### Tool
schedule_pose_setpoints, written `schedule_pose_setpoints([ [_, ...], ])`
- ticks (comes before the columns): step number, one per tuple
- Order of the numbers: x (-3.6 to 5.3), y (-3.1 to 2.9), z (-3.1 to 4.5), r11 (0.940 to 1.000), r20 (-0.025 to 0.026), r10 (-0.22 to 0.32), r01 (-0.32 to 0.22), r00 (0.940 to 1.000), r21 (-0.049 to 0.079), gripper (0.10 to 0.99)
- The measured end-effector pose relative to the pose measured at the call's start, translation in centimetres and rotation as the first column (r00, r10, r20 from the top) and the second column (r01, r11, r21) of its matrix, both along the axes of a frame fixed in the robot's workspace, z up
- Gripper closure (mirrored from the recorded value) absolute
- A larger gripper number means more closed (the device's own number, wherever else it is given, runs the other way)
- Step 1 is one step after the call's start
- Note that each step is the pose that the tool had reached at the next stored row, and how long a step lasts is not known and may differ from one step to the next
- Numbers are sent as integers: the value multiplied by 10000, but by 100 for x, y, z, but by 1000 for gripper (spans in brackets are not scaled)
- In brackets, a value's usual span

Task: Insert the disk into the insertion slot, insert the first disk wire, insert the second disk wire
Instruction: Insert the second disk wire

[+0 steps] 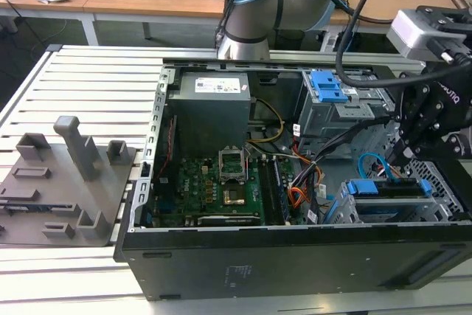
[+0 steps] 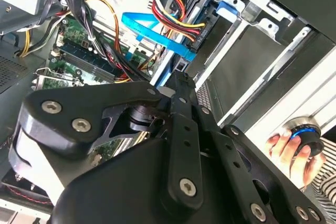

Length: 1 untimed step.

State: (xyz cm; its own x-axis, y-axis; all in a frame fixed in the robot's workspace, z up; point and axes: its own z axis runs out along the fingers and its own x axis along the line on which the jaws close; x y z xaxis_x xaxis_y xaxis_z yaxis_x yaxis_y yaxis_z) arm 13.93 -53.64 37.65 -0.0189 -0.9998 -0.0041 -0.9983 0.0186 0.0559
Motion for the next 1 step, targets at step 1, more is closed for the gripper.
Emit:
schedule_pose_setpoints([
  [1, 0, 0, 0, 10000, 0, 1, -1, 10000, 0, 980],
])
